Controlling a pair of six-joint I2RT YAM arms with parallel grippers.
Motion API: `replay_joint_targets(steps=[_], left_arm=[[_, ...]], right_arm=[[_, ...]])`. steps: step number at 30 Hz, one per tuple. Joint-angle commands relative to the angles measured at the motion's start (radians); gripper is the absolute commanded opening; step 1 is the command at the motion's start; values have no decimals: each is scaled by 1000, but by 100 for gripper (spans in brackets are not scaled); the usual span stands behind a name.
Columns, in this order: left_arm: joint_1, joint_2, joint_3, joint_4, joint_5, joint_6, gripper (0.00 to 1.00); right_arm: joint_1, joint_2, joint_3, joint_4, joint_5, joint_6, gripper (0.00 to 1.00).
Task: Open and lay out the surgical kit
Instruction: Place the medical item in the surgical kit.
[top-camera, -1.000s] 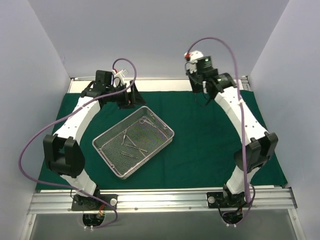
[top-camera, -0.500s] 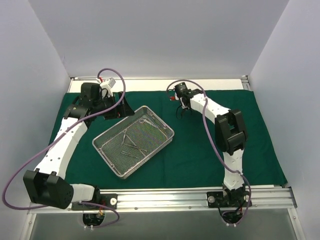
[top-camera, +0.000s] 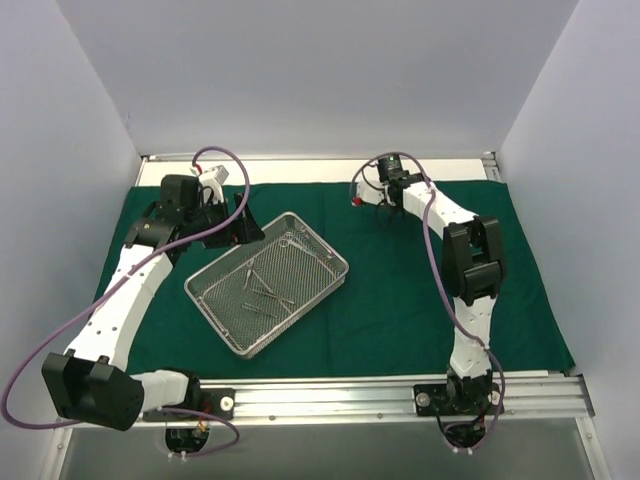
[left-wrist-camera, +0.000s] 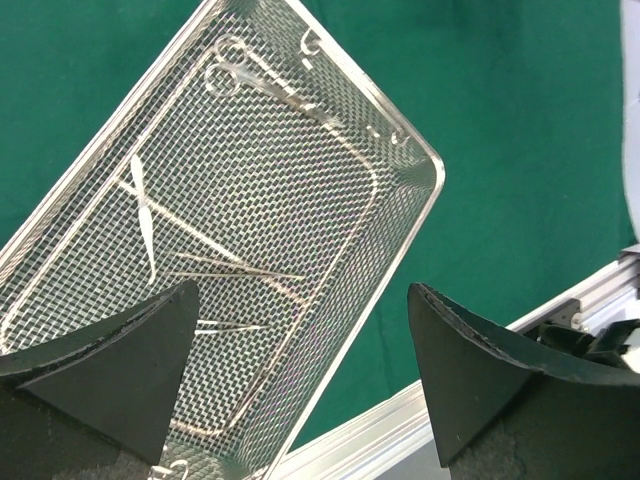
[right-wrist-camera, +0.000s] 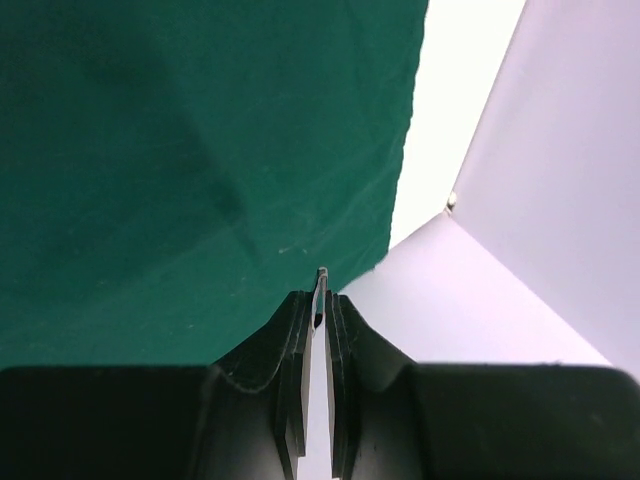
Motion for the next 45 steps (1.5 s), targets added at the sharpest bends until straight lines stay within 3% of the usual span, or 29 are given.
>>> replay_joint_targets(steps=[1,10,36,37,39,45], left_arm=[[-7,-27,28,-43,-44,35,94],[-4,-13,21,-31,-50,38,94],[-13,-23,16,-82,-91,81,94],[-13,-21,16,-83,-91,81,94],[-13,-21,16,-80,-91,81,94],[-13,-26,11,-82,-90,84,94]], right_arm=[[-31,-5,41,-104,-129,-103,0],[-58,-1,-55,-115,-105,-131,0],[-43,139,-34,-57,-75,-122,0],[-43,137,-35,-55,-78,-122,1],[-42,136,-40,-53,-79,-120,14],[-38,130,-39,-52,-86,-107,18]])
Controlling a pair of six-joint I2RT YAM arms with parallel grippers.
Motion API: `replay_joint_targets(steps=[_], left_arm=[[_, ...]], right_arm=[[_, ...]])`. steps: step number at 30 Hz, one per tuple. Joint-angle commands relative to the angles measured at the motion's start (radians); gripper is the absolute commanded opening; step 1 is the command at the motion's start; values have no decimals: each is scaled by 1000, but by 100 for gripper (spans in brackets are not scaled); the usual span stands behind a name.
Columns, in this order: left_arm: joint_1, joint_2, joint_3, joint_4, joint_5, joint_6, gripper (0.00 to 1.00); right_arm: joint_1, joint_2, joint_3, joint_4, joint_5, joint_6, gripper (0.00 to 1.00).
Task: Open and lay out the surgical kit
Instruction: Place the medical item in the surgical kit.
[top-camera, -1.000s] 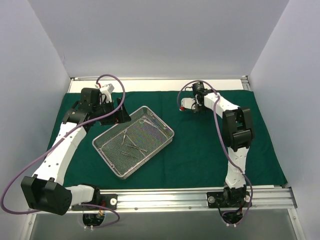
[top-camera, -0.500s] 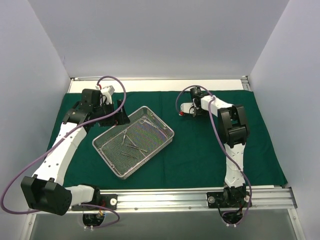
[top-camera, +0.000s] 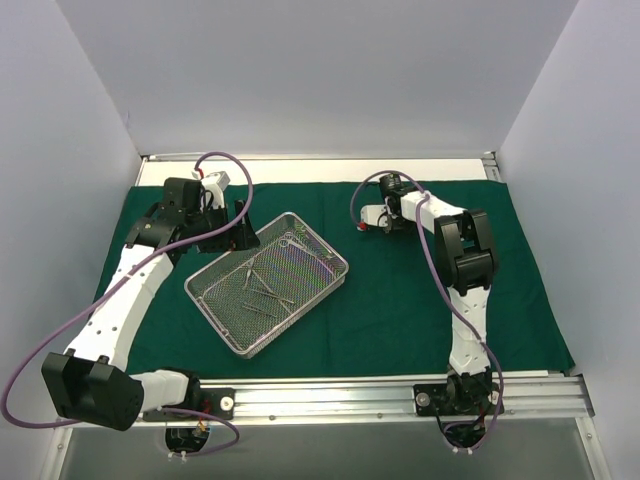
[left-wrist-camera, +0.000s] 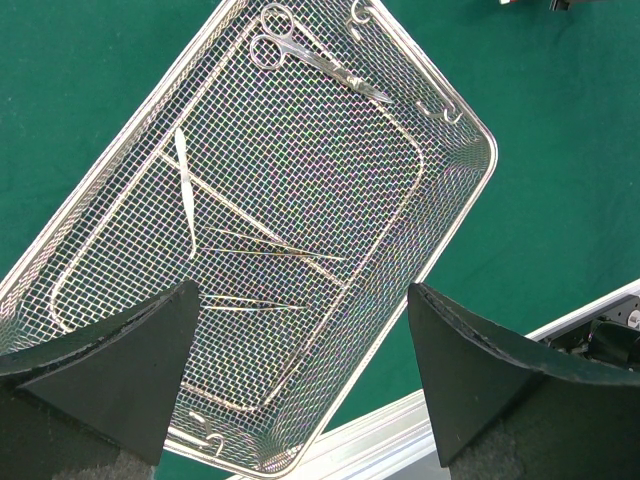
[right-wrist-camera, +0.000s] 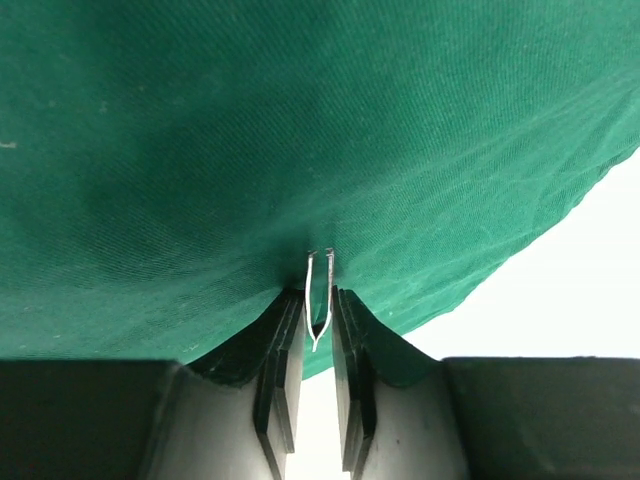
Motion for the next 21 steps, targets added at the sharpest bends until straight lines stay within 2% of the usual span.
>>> replay_joint_targets(steps=[1,4,14,21], left_arm=[[-4,-27,10,-6,-8,16,94],[-4,-28,10,-5,-3,16,94],[-3,-38,-6,11,15,12,94],[-1,-10,2,3,-27,12,94]], right_arm=[[9,2,16,-24,-24,9,21],[12,-4,19,-23,-25,11,27],[26,-31,16,-26,-41,32,34],[46,-116,78,-29,-67,155,44]])
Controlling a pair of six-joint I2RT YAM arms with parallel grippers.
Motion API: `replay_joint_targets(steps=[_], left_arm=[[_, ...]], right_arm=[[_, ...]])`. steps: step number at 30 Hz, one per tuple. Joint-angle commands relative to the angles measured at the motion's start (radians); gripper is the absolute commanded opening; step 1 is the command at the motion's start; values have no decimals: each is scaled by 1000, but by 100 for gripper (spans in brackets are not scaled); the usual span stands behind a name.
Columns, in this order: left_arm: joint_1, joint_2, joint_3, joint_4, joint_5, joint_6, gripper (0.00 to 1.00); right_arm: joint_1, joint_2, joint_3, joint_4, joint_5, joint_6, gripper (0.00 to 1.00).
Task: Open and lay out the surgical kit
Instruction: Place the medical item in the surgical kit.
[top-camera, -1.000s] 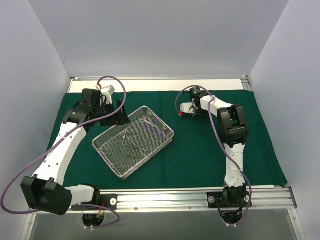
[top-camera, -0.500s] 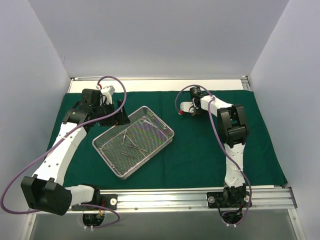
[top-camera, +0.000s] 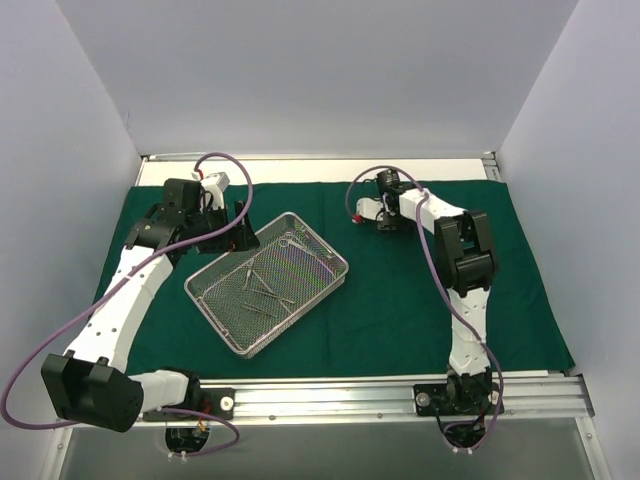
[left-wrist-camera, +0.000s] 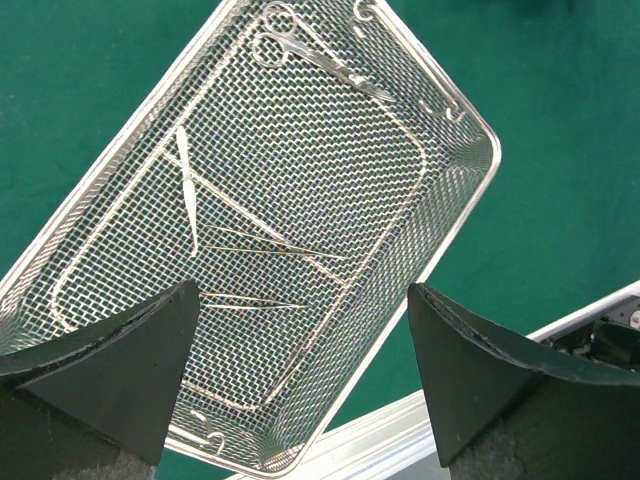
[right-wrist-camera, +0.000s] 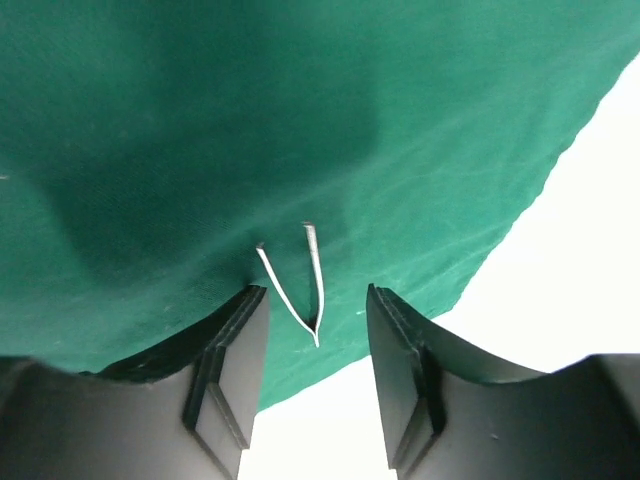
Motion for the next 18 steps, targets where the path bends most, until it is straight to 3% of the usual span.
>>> replay_joint_targets(steps=[1,6,10,11,12,15,17,18], left_arm=[[3,6,15,0,-46,12,94],[39,51,34,-8,-24,4,94],[73,78,28,-25,30,-31,94],[82,95,25,-40,48,-48,94],[85,106,26,-54,50,-56,94],[77,137,2,-77,62,-77,100],[63,149,-7,-109,33,-87,90],[45,163,-8,-120,16,-88,88]], right_arm=[[27,-130,64,-28,-40,134,47],[50,-213,100,-51,-37,240,55],[72,-291,126,-28,-17,462,71],[93,-296,149,-46,-26,595,79],[112,-305,163,-56,-31,660,99],[208,-386,134,-15,-37,911,100],[277,-477,86,51,-24,1078,100],[285,-504,77,62,-72,1240,100]])
